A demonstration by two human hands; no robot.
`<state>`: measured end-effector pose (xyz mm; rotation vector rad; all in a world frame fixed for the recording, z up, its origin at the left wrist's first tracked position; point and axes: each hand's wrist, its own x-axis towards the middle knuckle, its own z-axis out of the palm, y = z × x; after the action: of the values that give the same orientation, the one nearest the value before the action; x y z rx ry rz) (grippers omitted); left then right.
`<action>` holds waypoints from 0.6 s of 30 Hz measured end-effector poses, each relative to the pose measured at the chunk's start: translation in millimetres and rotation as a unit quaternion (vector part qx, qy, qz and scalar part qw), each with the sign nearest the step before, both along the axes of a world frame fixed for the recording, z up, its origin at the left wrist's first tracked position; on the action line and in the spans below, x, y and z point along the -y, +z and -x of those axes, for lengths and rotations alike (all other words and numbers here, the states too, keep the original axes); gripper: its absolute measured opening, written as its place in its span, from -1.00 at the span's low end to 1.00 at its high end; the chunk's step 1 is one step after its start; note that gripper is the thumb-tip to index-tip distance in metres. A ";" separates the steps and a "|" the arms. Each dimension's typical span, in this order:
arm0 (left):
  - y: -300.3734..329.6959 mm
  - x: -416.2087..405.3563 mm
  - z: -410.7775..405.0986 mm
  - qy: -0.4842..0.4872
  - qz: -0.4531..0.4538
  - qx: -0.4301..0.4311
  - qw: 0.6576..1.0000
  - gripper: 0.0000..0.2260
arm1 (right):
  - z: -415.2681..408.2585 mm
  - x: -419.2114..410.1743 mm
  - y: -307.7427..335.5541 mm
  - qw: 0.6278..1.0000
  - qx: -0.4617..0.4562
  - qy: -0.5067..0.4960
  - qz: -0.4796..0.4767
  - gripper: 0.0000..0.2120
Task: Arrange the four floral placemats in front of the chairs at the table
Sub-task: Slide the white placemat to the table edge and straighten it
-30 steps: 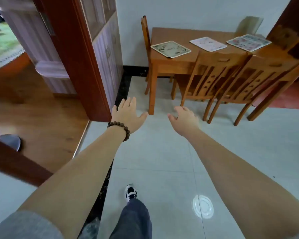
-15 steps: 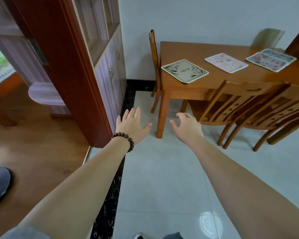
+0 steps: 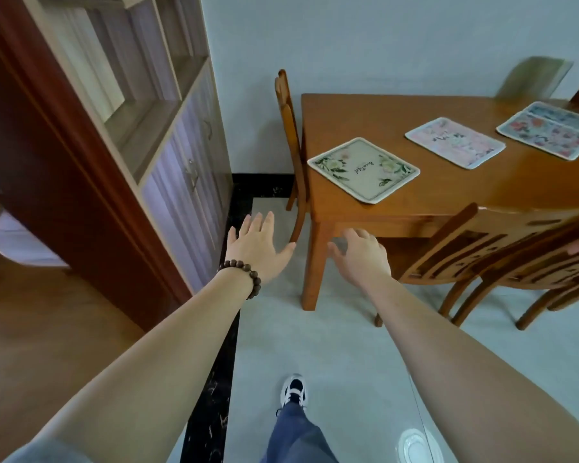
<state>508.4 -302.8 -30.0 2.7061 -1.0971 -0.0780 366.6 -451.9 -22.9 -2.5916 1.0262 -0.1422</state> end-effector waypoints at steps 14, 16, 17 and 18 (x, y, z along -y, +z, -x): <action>1.7 211.0 -176.9 -0.044 -0.018 -0.016 0.999 -0.22 | -172.6 196.2 -5.7 0.997 -0.013 -0.069 -0.019 -0.51; -0.1 230.5 -196.9 -0.054 -0.013 -0.016 0.998 -0.23 | -189.5 212.6 -7.6 0.997 -0.019 -0.073 -0.018 -0.51; -1.7 241.1 -206.5 -0.061 -0.010 -0.017 0.998 -0.23 | -197.5 220.8 -8.9 0.997 -0.022 -0.076 -0.017 -0.50; -3.5 252.2 -215.6 -0.069 -0.008 -0.019 0.997 -0.24 | -205.1 229.3 -10.4 0.996 -0.024 -0.079 -0.015 -0.50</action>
<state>724.1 -555.0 -33.5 2.6291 -1.2752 -0.1601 571.7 -681.2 -33.3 -2.4969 1.2410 -0.1019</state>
